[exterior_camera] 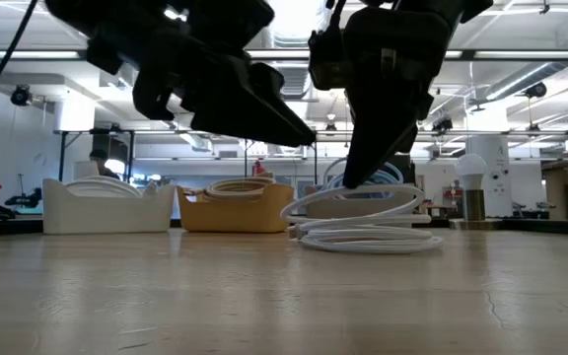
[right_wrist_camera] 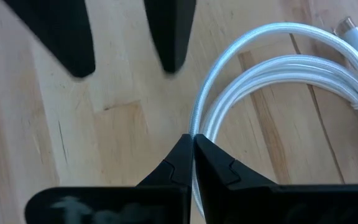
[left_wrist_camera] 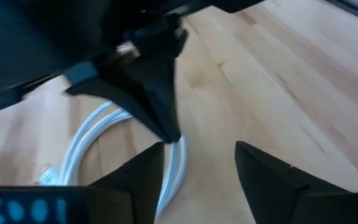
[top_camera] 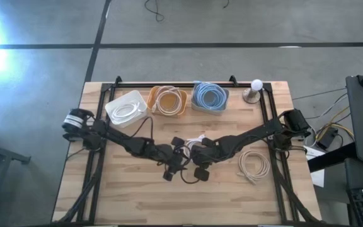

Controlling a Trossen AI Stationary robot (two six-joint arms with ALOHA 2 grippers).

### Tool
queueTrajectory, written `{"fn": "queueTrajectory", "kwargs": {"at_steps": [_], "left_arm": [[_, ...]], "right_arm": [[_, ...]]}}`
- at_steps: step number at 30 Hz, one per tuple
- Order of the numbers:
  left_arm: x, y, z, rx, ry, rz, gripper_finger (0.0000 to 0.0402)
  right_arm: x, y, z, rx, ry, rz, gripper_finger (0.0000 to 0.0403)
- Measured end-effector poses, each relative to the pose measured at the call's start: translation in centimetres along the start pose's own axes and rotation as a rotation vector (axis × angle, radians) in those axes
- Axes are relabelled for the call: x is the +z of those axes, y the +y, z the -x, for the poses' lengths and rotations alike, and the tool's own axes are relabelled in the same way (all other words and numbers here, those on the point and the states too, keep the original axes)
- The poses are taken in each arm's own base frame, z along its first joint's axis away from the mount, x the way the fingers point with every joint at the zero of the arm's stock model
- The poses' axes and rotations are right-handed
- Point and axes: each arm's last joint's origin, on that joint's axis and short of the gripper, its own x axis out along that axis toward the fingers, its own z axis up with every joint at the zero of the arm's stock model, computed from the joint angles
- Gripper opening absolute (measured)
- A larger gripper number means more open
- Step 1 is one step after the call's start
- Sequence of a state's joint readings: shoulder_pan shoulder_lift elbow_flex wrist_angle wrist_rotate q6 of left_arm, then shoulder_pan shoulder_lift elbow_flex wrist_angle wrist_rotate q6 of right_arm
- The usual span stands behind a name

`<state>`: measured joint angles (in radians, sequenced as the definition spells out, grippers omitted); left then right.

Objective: Pick & Place USB Port
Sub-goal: Put the white display cable into the white bin

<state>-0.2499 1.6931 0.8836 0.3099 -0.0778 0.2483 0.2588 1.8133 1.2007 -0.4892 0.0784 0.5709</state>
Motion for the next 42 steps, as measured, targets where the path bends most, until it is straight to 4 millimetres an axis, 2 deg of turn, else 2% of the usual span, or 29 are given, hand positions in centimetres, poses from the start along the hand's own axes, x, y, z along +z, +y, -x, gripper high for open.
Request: {"fn": "queueTrajectory", "kwargs": {"at_steps": [6,16,35,42], "left_arm": [[-0.3,0.9,-1.3,-0.061,0.015,0.011,0.0225],[-0.4,3.8,-0.5,-0.012,0.019,0.043,0.0223],[-5.9,3.2,-6.1,-0.028,0.124,0.021,0.0215],[-6.1,3.1,-6.8,-0.037,0.131,0.023,0.0178]], "right_arm": [[0.0,0.0,0.0,-0.001,0.001,-0.003,0.0008],[0.1,-0.1,0.0,-0.005,-0.006,-0.009,0.0008],[0.3,-0.3,0.0,-0.085,-0.065,-0.01,0.0008],[0.3,-0.3,0.1,-0.086,-0.069,-0.006,0.0008]]}}
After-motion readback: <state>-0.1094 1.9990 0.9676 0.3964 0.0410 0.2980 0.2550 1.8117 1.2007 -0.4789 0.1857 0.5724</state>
